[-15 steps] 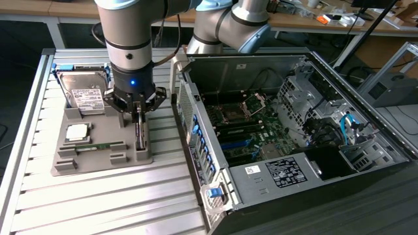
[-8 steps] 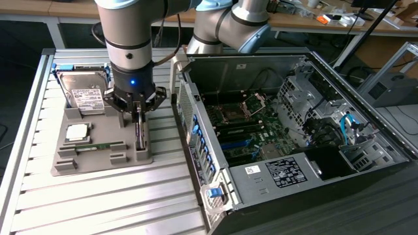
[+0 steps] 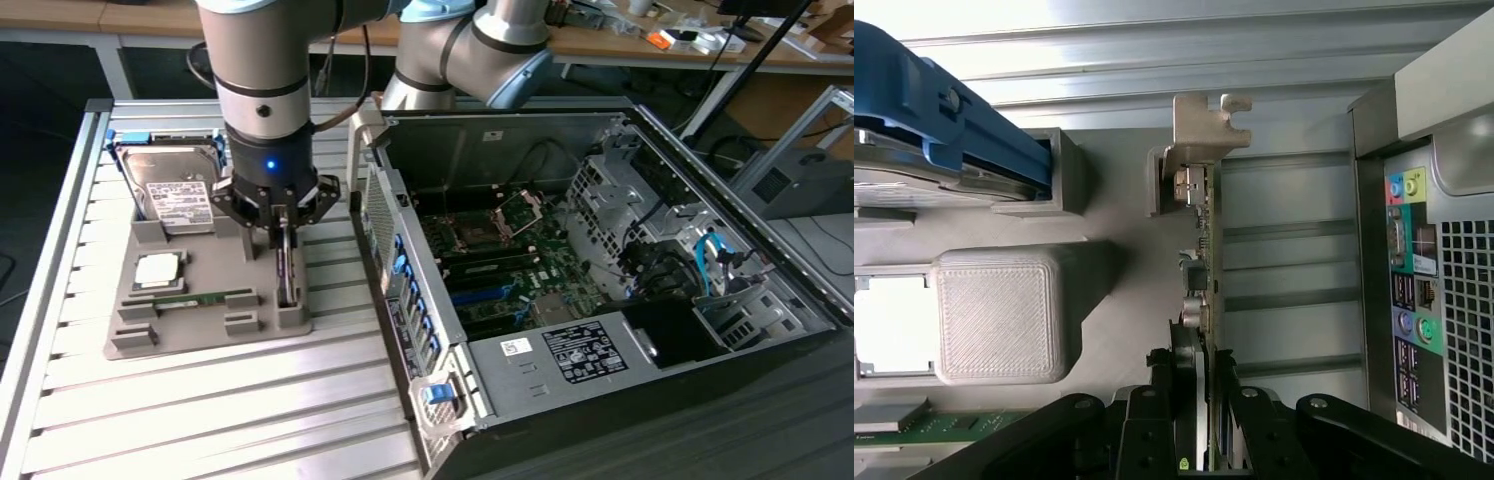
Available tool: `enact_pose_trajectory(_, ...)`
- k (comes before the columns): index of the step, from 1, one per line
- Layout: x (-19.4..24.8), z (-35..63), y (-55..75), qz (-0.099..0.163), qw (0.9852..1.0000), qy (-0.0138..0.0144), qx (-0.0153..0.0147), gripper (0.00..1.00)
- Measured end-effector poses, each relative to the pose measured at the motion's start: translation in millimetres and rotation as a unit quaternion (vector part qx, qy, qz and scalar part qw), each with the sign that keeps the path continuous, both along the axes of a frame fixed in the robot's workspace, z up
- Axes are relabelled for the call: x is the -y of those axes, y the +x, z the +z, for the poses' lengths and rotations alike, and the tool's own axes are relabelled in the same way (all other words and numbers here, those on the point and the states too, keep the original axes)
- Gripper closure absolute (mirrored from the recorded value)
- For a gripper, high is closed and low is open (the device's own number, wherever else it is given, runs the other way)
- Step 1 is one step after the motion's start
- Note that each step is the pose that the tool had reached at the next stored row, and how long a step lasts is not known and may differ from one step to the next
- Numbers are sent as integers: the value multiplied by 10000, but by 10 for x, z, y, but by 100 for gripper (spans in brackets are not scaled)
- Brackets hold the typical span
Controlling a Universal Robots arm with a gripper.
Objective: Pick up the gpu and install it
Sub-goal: 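Pick up the gpu and move the gpu toward the slot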
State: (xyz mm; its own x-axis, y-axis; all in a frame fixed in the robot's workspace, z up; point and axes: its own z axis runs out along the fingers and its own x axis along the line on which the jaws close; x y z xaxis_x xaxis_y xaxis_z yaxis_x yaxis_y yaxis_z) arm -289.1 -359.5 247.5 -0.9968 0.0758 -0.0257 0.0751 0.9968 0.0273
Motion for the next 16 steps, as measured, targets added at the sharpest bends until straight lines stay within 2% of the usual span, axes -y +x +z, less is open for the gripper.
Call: enact_pose_trajectory(16,0,109,0,0,10000,0,0,73)
